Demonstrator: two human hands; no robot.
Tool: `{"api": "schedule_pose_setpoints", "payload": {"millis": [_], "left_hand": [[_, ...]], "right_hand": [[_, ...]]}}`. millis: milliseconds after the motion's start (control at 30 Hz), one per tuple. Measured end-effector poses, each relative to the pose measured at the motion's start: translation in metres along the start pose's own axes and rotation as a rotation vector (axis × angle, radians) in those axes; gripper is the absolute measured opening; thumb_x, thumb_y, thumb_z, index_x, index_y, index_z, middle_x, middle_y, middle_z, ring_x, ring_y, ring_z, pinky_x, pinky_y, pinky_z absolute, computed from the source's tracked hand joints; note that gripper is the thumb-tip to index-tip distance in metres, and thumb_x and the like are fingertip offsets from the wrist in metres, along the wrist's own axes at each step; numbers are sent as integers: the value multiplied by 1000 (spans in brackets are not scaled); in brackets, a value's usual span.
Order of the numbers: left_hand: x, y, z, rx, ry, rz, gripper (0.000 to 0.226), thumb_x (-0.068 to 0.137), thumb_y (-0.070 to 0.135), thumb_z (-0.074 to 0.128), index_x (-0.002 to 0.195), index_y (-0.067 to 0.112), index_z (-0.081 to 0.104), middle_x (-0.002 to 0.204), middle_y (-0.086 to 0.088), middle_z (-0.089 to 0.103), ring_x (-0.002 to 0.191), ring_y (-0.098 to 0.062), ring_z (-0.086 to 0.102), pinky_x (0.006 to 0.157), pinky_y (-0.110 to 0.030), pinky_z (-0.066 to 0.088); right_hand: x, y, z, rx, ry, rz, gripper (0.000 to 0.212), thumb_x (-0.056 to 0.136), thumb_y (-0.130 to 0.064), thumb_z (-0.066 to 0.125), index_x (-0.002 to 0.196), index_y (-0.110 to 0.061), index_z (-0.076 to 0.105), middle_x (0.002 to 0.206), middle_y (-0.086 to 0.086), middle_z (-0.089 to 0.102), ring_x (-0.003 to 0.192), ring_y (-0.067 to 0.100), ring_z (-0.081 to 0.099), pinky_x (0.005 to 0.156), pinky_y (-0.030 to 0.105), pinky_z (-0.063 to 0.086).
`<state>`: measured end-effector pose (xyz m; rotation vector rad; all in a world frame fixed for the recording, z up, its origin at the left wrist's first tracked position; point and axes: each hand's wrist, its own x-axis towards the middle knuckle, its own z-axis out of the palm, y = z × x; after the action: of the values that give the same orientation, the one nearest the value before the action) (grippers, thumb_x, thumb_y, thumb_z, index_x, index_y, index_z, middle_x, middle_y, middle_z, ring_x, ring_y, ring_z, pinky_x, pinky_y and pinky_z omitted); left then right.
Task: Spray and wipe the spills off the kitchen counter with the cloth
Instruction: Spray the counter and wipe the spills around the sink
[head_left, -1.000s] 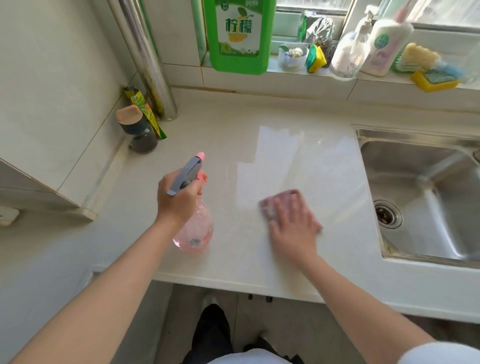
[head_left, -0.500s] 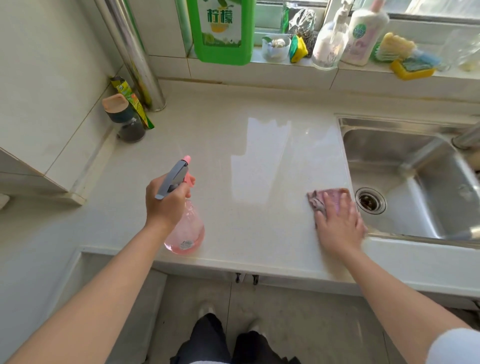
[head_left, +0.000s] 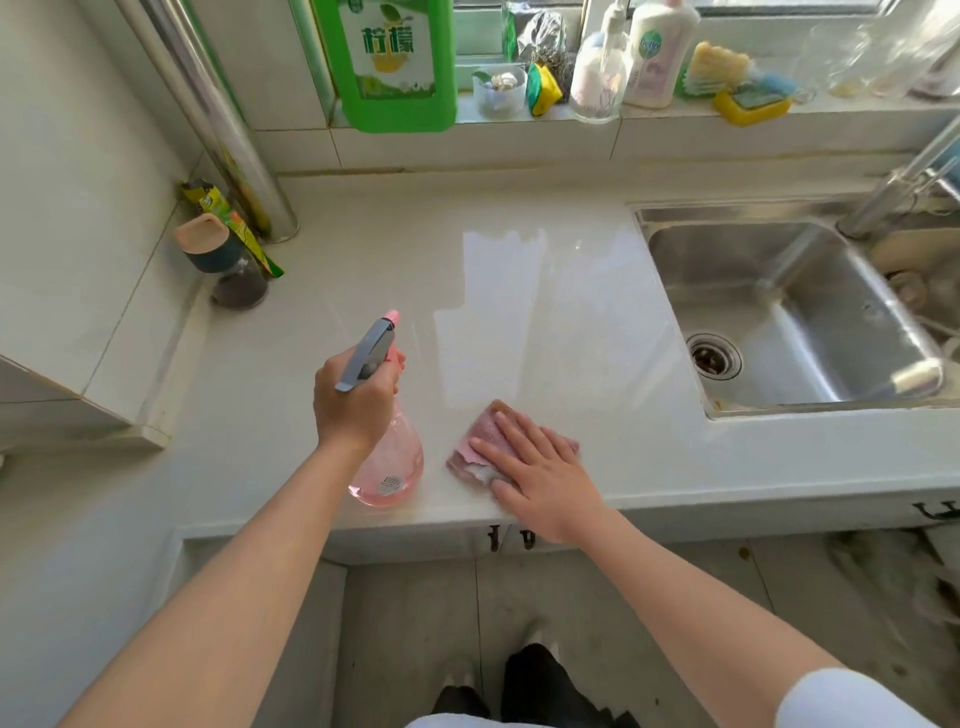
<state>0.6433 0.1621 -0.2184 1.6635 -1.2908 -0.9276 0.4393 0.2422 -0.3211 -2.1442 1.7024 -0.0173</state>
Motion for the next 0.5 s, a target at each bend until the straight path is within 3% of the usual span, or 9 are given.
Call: {"api": "schedule_pose_setpoints", "payload": {"millis": [133,200,300,367,500], "left_hand": [[-1,-1,-3,-13,-24,0,25,85,8,52,69,20,67,71,-3,67,64,-18,58,63,-33,47],[-2,0,-4,-12,-37,2,20,81,15,52,73,12,70,72,-13,68,63,-22,57,62,-35,46],[-4,1,-4,1,-38,27,30,77,25,49,79,3,70,80,-23,69,67,-27,59,64,-46,53],[-6,2,-5,11,-40,50,31,77,24,48,79,3,69,80,-23,69,68,-28,59,68,-51,55],[-8,3,-7,20,-49,63,30,77,25,47,79,6,69,80,-21,69,72,-38,63,70,-52,56]], "right_hand": [[-39,74,-16,37,77,427,56,99,-42,25,150,-45,2,161,-5,-14,147,13,-16,118,40,-4],[-52,100,-22,55,113,654,57,99,-43,25,151,-42,0,162,0,-13,148,19,-13,119,43,-2],[-41,95,-21,89,146,881,60,99,-44,23,152,-35,-4,161,8,-14,147,27,-13,119,44,-6],[-25,70,-18,114,144,906,62,99,-44,21,152,-31,-8,159,10,-18,146,29,-16,118,45,-9],[-2,6,-4,104,87,584,61,100,-47,17,150,-36,-15,156,6,-28,145,26,-23,114,45,-14]]}}
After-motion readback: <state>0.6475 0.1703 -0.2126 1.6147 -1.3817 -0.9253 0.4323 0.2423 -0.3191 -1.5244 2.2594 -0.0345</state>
